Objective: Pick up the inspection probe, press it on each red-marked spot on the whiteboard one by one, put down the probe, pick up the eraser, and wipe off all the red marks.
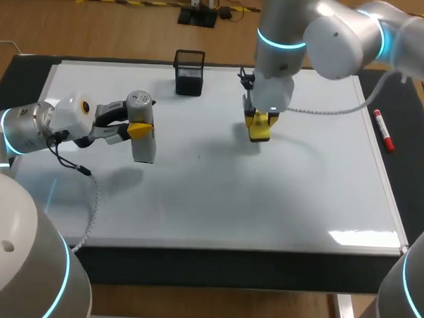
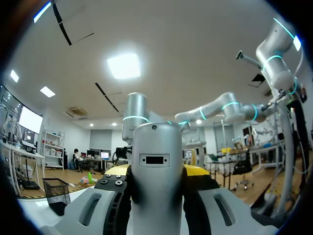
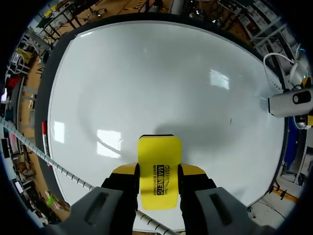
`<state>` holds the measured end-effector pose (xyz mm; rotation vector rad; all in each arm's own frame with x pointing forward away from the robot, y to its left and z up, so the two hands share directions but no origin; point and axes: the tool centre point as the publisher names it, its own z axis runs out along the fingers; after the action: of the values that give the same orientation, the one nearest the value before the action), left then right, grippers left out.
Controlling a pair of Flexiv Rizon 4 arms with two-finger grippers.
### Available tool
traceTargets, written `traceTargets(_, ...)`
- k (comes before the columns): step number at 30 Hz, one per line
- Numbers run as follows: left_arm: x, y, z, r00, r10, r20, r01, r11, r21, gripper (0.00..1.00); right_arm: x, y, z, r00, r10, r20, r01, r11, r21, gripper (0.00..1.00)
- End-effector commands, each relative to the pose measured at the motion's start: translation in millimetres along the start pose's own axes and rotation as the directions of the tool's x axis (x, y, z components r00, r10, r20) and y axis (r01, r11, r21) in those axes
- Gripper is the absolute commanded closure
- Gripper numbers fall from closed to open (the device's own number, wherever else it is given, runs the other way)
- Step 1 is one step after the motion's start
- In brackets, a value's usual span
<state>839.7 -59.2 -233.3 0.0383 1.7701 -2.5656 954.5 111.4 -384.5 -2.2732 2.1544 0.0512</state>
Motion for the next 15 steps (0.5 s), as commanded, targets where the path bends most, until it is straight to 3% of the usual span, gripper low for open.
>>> traceTargets(1,0.5,-1.0,1,1.0,0.002,0.001,-0.002,1.0,-0.001,1.0,-9,-21,5,1.0,0.011,-0.022,-0.011,1.0,-0.029,1.0)
traceTargets(15,0.5,-1.0,1,1.0,0.002,0.001,-0.002,1.0,-0.001,1.0,-4,-62,12,0.998,0.059,-0.036,-0.06,0.998,-0.032,1.0)
